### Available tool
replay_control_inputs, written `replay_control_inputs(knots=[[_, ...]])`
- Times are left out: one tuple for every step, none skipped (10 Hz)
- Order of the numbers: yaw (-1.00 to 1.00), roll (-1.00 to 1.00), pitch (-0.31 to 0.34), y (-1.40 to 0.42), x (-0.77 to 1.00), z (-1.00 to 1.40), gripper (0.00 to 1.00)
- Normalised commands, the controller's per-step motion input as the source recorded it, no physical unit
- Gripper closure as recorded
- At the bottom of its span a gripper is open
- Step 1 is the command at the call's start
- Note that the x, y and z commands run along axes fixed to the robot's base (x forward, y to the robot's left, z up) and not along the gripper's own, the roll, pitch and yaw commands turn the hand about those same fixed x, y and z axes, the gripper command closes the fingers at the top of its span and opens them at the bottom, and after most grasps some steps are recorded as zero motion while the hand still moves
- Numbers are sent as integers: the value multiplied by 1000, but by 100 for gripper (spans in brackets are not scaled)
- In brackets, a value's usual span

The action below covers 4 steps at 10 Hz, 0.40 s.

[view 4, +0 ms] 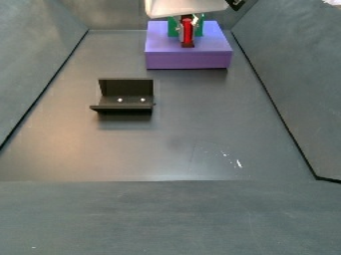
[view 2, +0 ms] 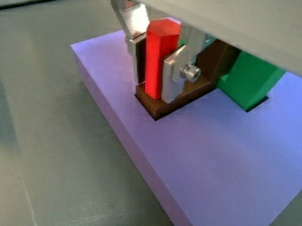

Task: Pick up the red object. Move up. Place the red object on the fixture. Regrasp the red object. Move to above the board. Insert the red object.
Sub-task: Insert the red object.

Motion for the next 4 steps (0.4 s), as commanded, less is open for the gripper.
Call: replay_control_inputs(knots=[[-117,29,-61,-3,-180,-609,100],[0,-11,20,0,46,49,100],[0,-10,0,0,0,0,100],[0,0,0,0,0,0,100]])
